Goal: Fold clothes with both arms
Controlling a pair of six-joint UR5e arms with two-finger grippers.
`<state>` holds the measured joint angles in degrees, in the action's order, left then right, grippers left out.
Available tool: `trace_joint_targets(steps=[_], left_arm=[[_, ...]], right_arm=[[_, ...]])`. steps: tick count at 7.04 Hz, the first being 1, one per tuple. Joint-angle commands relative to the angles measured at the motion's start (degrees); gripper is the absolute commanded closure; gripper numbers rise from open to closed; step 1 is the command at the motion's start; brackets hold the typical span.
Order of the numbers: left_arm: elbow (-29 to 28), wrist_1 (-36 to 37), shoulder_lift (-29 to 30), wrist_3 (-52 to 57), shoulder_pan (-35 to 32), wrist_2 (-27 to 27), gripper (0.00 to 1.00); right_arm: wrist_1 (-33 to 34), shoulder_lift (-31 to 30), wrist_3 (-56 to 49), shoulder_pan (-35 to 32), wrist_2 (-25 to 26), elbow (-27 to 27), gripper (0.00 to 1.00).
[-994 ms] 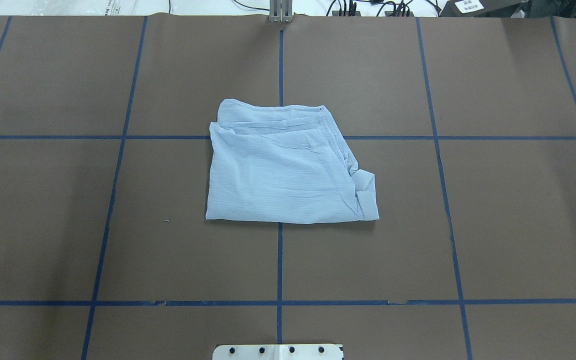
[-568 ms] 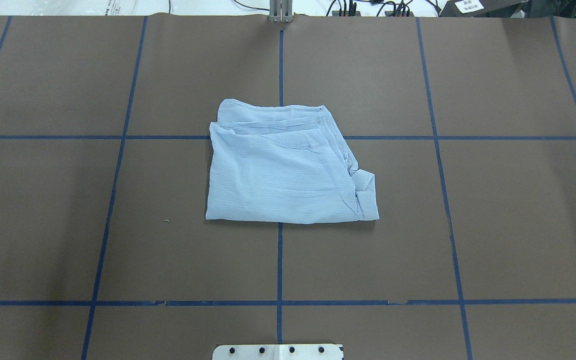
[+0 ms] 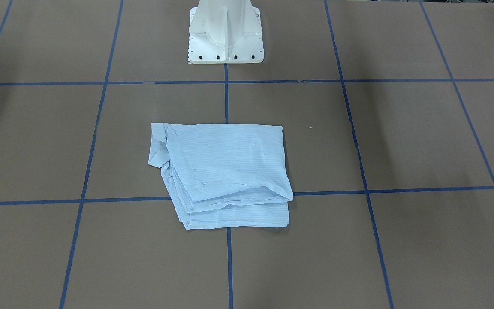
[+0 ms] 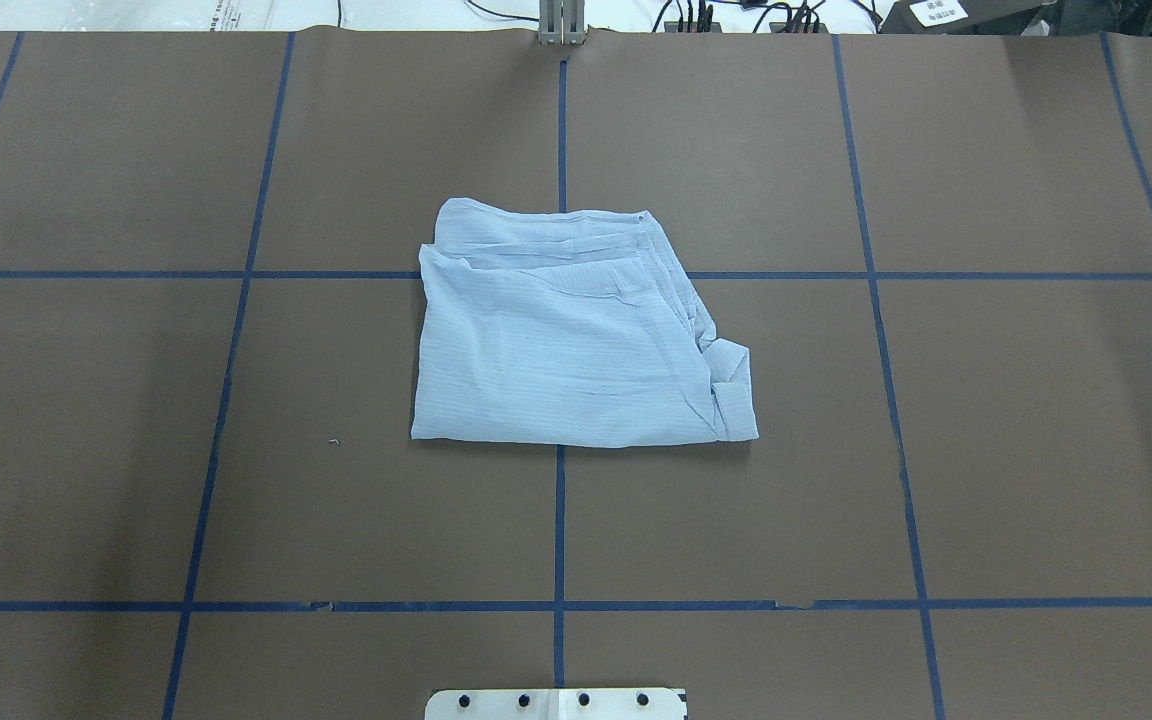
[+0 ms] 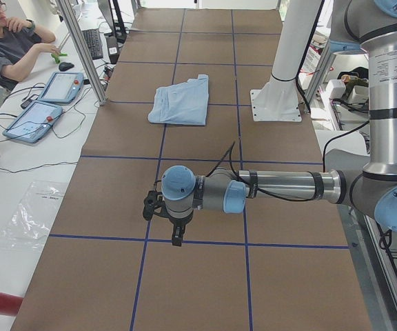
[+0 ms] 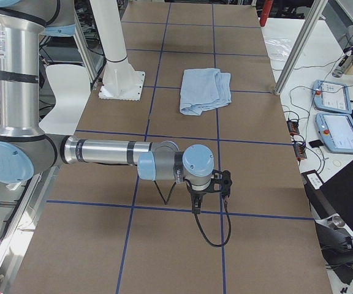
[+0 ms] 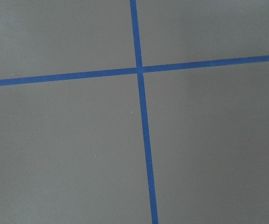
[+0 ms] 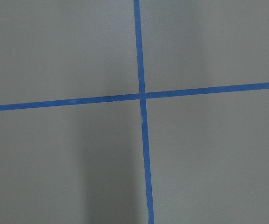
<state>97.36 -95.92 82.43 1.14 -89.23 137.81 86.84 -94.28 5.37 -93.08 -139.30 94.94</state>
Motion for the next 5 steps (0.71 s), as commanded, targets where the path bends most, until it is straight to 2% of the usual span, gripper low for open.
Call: trace_joint_targets(steps=[1,4,5], left_arm=[[-0.06,0.03,-0.08,0.00,-0.07,0.00,0.00],[0.81,-0.06,0.01,0.00,-0.07,-1.75,0.00],[1.95,0.03,0.01,-0.08,-0.16,-5.06,0.00]], right_arm=[[0.00,-0.03,-0.10,0.00,0.17,-0.11,0.00],[-0.09,-0.12,-0.27,0.00,0.25,-0.02,0.00],[-0.09,0.06,-0.27,0.00,1.21,0.41,0.00]])
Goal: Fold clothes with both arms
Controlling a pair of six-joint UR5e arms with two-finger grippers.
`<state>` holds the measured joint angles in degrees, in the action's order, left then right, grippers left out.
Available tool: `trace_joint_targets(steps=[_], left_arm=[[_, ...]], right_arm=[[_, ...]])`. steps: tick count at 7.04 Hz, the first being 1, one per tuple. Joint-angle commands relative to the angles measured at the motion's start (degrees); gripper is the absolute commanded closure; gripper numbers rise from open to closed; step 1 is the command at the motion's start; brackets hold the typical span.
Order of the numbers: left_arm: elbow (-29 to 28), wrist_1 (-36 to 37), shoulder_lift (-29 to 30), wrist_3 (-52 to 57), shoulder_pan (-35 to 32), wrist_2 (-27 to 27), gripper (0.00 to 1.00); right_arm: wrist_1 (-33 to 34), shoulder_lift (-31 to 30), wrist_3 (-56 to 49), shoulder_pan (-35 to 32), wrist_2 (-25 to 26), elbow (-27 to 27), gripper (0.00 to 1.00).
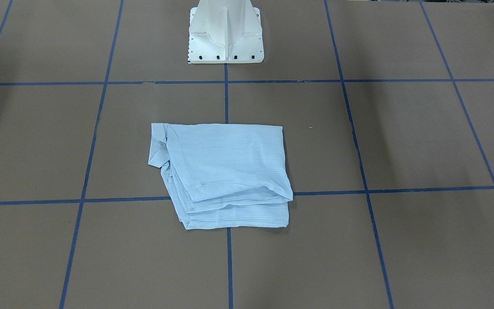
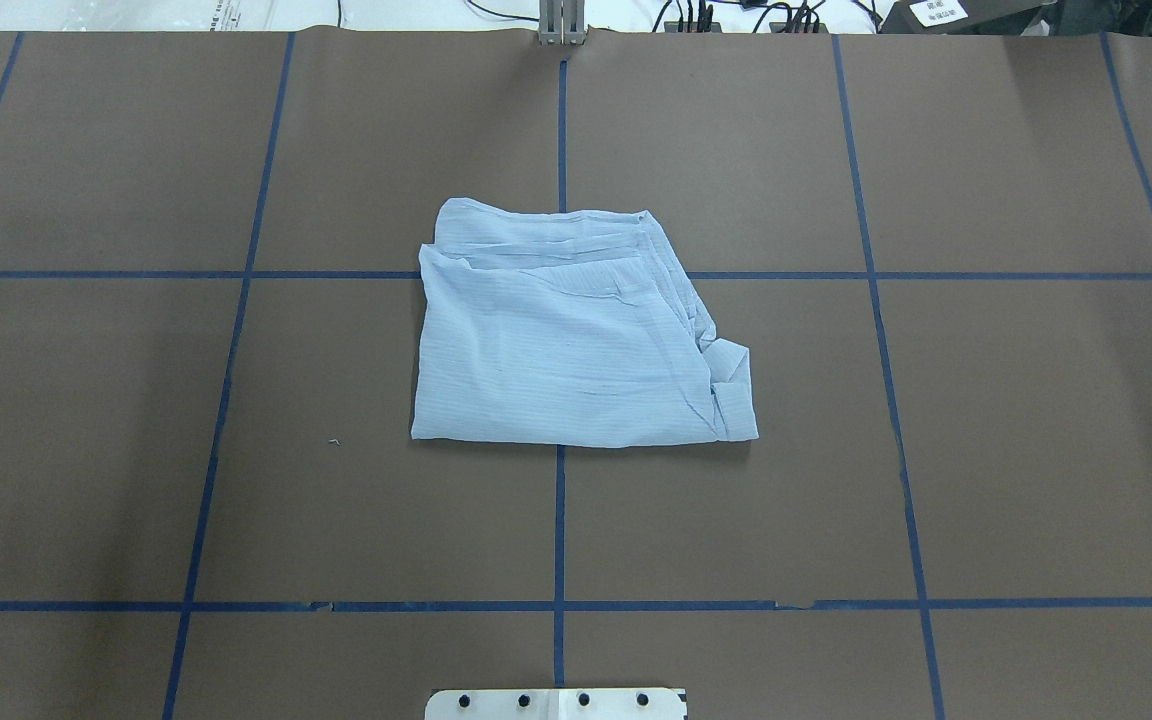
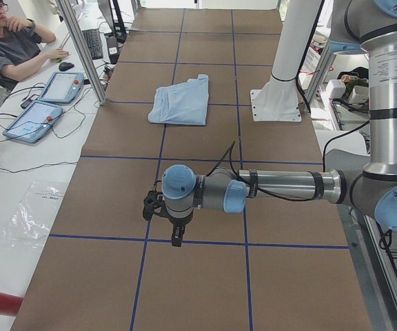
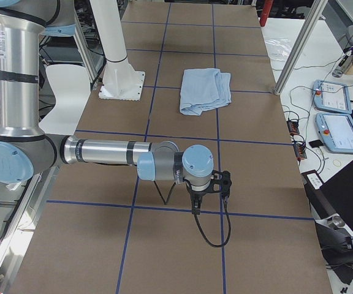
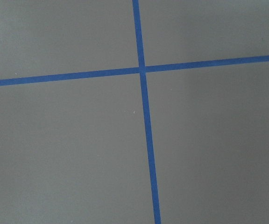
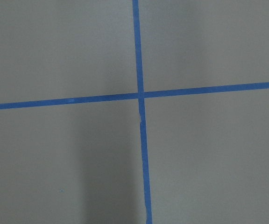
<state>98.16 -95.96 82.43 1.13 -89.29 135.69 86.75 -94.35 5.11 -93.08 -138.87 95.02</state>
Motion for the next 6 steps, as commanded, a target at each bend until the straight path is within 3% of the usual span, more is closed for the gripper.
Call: trace_joint_targets(steps=[1,6], left_arm=[[1.68,0.16,-0.08,-0.07,-0.09,-3.49,0.00],[1.69,0.07,-0.25,0.01,-0.09,-3.41,0.00]], right_arm=[[0.00,0.31,-0.02,0.00,1.75,0.51,0.00],[0.08,0.13,0.07,0.09,3.69,2.54,0.00]])
